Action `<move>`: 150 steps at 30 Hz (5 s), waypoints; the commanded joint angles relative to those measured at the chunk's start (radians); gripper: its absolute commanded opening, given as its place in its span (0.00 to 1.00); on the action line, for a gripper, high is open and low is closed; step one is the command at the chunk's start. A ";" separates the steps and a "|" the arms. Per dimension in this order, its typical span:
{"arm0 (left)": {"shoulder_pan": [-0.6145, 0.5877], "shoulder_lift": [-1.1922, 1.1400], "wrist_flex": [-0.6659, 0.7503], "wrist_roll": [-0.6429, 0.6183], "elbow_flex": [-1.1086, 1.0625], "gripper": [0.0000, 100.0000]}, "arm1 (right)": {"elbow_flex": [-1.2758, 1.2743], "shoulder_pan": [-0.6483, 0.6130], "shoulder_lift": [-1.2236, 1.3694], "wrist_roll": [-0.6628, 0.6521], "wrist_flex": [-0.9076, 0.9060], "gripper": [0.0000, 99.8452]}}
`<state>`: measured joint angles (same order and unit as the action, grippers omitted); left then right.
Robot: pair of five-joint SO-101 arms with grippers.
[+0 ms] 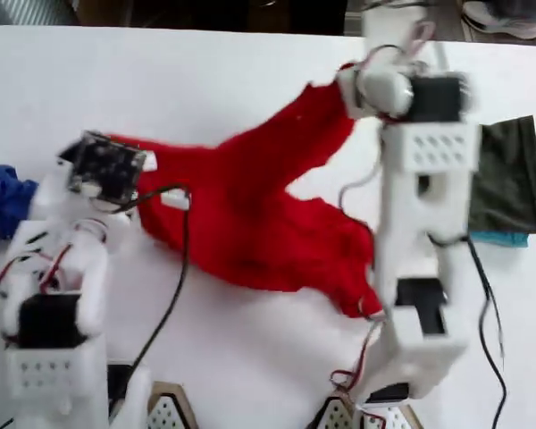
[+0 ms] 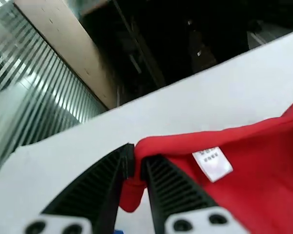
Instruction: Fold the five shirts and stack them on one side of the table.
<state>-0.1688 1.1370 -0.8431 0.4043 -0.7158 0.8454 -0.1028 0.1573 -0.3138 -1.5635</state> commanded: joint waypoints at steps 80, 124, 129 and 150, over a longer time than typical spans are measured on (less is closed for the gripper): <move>0.002 0.276 0.161 0.005 -0.148 0.03 | -0.457 0.096 -0.622 0.115 0.496 0.02; 0.026 -1.473 0.187 0.006 0.885 0.03 | 0.129 0.012 0.512 -0.011 0.452 0.02; 0.025 -1.507 -0.063 0.008 1.007 0.03 | 0.138 0.012 0.506 -0.009 0.337 0.02; -0.041 -1.378 -0.942 0.196 1.219 0.03 | 0.110 0.107 0.166 -0.020 -0.206 0.02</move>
<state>-0.1918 -0.3590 -1.7637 0.5823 0.5823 0.9360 -0.0307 0.3951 -0.3214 -1.7369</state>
